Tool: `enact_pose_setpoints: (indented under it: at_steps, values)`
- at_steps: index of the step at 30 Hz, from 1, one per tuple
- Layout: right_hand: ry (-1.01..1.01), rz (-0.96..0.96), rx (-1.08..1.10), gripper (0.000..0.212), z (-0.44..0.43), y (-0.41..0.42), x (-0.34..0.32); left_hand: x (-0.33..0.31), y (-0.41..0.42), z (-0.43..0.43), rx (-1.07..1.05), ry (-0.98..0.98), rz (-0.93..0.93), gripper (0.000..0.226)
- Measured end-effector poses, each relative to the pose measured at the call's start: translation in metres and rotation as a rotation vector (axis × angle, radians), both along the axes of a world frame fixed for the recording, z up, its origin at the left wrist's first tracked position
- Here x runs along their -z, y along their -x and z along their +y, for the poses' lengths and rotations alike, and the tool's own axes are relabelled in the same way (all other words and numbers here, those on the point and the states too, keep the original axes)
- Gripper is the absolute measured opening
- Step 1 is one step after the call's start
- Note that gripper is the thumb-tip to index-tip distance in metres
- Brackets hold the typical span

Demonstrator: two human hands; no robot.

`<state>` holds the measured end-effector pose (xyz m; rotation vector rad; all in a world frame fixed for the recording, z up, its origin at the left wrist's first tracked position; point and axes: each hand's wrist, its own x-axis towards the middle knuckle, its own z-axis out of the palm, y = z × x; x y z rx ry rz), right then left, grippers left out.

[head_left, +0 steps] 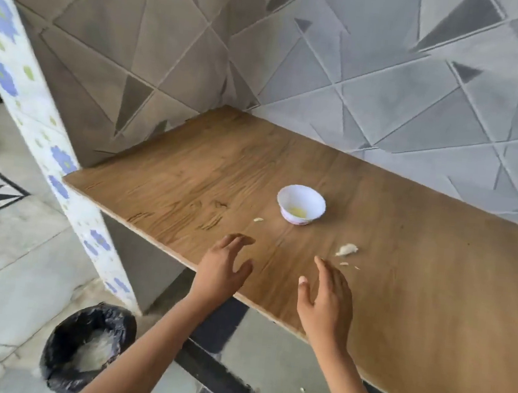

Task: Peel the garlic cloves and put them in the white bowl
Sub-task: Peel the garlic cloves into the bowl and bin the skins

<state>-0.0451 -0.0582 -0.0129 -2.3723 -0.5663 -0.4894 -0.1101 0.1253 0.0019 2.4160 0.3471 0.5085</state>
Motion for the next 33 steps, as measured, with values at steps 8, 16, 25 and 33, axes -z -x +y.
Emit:
enact_pose_setpoints:
  at_steps: [8, 16, 25, 33]
  values:
    - [0.28, 0.119, 0.181, 0.056, -0.07, -0.022, 0.031, 0.002, -0.08, -0.039, -0.059, -0.075, 0.135, 0.035]
    - [0.408, 0.171, 0.199, 0.061, -0.069, -0.029, 0.044, 0.01, -0.118, 0.017, -0.138, -0.119, 0.19, 0.033]
    - [0.427, 0.184, 0.215, 0.068, -0.066, -0.028, 0.041, -0.016, -0.148, 0.03, -0.149, -0.02, 0.043, 0.023]
    - [0.414, 0.253, 0.215, 0.069, -0.067, -0.024, 0.038, -0.024, -0.202, 0.002, 0.132, -0.324, 0.346, 0.03]
